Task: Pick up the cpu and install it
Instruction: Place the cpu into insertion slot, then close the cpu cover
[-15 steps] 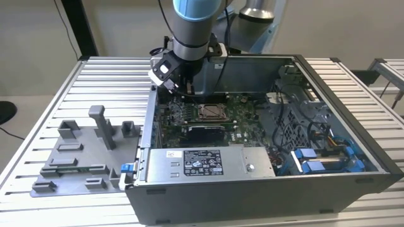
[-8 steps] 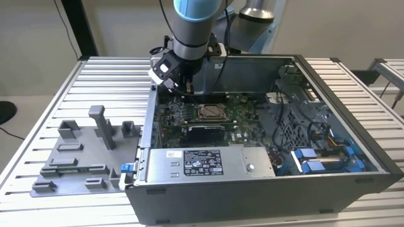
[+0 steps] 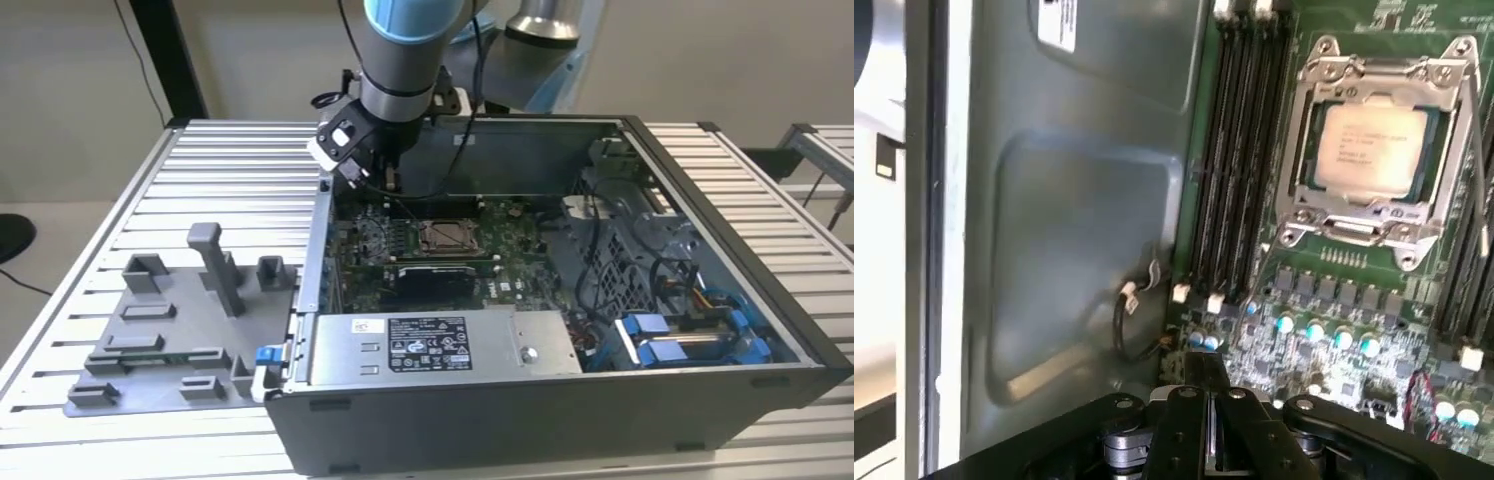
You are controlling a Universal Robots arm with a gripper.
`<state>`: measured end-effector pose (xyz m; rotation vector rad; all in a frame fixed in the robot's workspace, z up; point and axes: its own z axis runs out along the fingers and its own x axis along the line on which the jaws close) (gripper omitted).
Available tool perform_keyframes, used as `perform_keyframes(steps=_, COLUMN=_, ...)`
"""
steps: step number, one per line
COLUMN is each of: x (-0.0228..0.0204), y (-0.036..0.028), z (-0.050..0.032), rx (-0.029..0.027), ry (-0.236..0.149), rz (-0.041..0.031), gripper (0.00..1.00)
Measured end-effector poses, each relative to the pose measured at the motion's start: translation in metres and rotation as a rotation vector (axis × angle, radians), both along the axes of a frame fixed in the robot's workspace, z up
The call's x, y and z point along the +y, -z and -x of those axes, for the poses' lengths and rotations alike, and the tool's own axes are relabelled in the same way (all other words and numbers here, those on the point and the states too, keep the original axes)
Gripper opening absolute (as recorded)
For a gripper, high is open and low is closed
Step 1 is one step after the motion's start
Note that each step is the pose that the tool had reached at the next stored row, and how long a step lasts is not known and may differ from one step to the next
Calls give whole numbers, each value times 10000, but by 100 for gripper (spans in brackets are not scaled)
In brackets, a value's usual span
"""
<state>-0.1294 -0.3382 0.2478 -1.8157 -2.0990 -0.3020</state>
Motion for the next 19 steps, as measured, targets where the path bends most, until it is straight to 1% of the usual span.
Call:
perform_keyframes(steps=1, x=0, y=5, z=4, rx=9, ry=1, rz=-12, gripper=0)
perform_keyframes(steps=5, x=0, y=46, z=7, rx=14, ry=12, rz=-29, gripper=0)
perform_keyframes(steps=8, x=0, y=68, z=8, rx=15, ry=18, rz=-73, gripper=0)
perform_keyframes(steps=10, x=-1, y=73, z=8, rx=16, ry=17, rz=-91, gripper=0)
perform_keyframes(steps=15, x=-4, y=76, z=3, rx=15, ry=16, rz=-95, gripper=0)
perform_keyframes(steps=17, x=-14, y=76, z=-1, rx=20, ry=16, rz=-94, gripper=0)
perform_keyframes(steps=19, x=-39, y=76, z=-3, rx=30, ry=17, rz=-95, gripper=0)
